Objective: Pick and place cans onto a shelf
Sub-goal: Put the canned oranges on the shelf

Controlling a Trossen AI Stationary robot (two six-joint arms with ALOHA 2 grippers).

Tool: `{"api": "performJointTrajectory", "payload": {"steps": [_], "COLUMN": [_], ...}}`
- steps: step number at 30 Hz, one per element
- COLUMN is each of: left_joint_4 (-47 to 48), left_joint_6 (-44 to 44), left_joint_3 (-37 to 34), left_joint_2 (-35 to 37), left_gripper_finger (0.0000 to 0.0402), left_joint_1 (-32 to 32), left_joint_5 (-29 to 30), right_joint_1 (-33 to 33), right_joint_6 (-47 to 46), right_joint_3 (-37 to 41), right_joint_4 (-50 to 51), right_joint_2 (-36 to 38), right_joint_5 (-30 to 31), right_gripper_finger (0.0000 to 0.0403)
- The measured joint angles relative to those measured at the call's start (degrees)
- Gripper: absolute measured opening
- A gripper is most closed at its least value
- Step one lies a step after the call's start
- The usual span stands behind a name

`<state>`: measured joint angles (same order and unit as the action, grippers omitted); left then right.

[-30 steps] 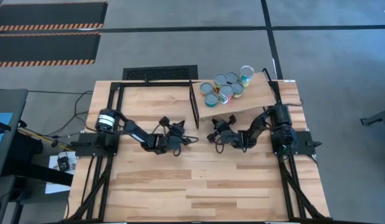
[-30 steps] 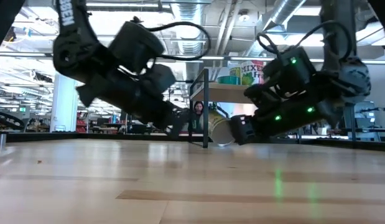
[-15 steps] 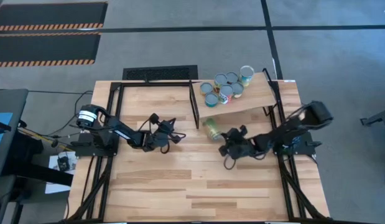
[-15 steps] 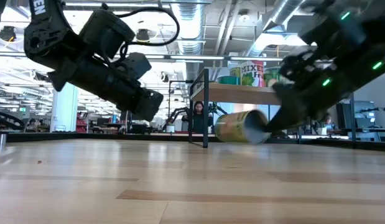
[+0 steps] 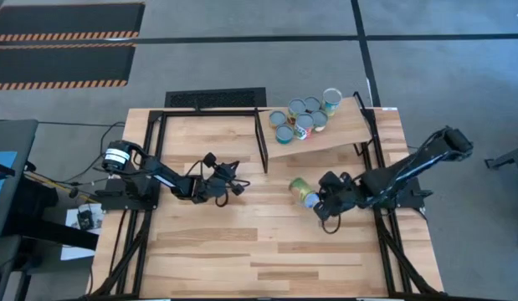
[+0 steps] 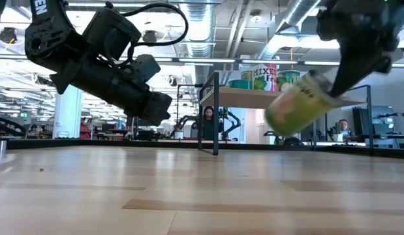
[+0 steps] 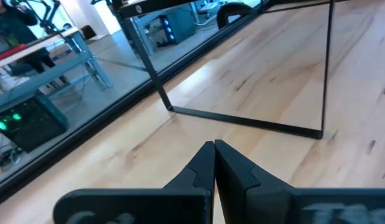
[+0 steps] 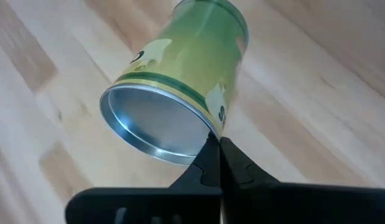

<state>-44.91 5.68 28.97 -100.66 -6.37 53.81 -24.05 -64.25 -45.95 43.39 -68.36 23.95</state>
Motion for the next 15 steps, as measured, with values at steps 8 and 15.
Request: {"api": "performJointTrajectory", "payload": {"steps": [8,15], "left_joint_4": [0.2,0.2], "left_joint_6": [0.8,1.0], "left_joint_3": [0.0,0.0], "left_joint_2": [0.0,0.0], "left_gripper_finger": [0.0000,0.0000], "left_joint_1": [0.0,0.0], "left_joint_5": [-1.2,-2.7], "right_joint_1": [8.3,14.5], "right_joint_6": [4.6,8.5], "right_joint_3": [-7.9,-7.9], "right_joint_4": [16.2,20.3], "right_joint_2": [0.0,-0.9], "right_joint_5": [-18.7,-34.9], "right_gripper_finger": [0.0003,0.0003]}}
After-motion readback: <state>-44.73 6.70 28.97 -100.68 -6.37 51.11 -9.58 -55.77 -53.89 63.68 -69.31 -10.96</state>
